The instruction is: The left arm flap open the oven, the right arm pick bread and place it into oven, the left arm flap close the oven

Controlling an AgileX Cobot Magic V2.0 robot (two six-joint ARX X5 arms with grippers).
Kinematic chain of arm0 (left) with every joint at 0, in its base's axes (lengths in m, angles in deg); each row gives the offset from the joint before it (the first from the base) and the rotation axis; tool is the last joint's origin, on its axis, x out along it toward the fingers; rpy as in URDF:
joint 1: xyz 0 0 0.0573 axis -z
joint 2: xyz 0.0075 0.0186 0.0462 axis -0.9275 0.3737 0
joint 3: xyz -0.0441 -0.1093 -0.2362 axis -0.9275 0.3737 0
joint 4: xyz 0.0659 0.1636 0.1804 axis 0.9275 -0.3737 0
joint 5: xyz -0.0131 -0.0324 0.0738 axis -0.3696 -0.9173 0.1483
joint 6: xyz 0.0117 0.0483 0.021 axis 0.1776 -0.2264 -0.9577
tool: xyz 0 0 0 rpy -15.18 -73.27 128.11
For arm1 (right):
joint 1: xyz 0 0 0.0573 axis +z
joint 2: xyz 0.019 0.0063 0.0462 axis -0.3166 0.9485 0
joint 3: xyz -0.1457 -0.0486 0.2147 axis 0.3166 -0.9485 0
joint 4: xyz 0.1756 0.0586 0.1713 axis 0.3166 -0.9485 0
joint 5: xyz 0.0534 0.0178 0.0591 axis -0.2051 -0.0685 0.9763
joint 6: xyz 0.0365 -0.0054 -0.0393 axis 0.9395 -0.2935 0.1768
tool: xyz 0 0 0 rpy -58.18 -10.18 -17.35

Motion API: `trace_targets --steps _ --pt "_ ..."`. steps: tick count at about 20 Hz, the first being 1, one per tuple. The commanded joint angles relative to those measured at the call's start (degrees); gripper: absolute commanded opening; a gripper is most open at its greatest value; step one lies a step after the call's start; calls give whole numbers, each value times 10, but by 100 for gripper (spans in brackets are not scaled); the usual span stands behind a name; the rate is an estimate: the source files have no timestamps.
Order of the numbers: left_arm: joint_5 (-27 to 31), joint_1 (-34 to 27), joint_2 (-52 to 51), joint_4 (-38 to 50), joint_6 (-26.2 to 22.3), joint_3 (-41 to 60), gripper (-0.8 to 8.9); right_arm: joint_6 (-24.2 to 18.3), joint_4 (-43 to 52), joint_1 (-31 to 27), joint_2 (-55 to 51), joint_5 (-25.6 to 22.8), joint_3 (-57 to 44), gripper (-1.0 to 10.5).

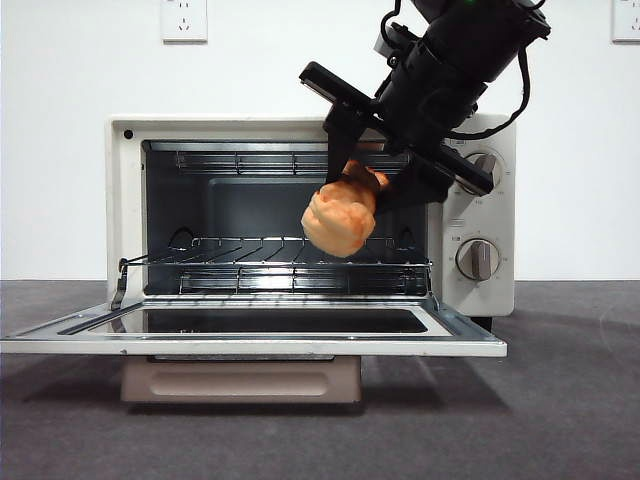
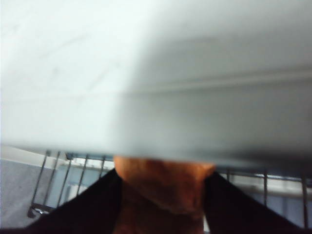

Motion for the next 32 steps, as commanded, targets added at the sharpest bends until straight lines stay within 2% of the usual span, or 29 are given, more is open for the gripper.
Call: trace_targets --steps 1,8,17,21,25,29,32 --pt "6 5 3 5 -1 -11 16 6 -11 3 9 -5 12 293" --pt "6 5 3 5 -1 -11 16 6 -23 3 9 -16 12 434" --pt "9 5 3 5 -1 -11 16 2 -35 3 -15 2 19 435" --pt "43 5 5 0 7 -11 15 0 -76 12 -53 27 19 435" --pt "98 2 20 -35 42 -11 13 -40 -151 30 -111 47 19 434" --pt "94 -5 47 -55 46 -10 13 -93 -235 49 -186 52 19 434" --pt "52 -13 76 -42 40 -10 12 -123 -289 52 -247 63 19 434"
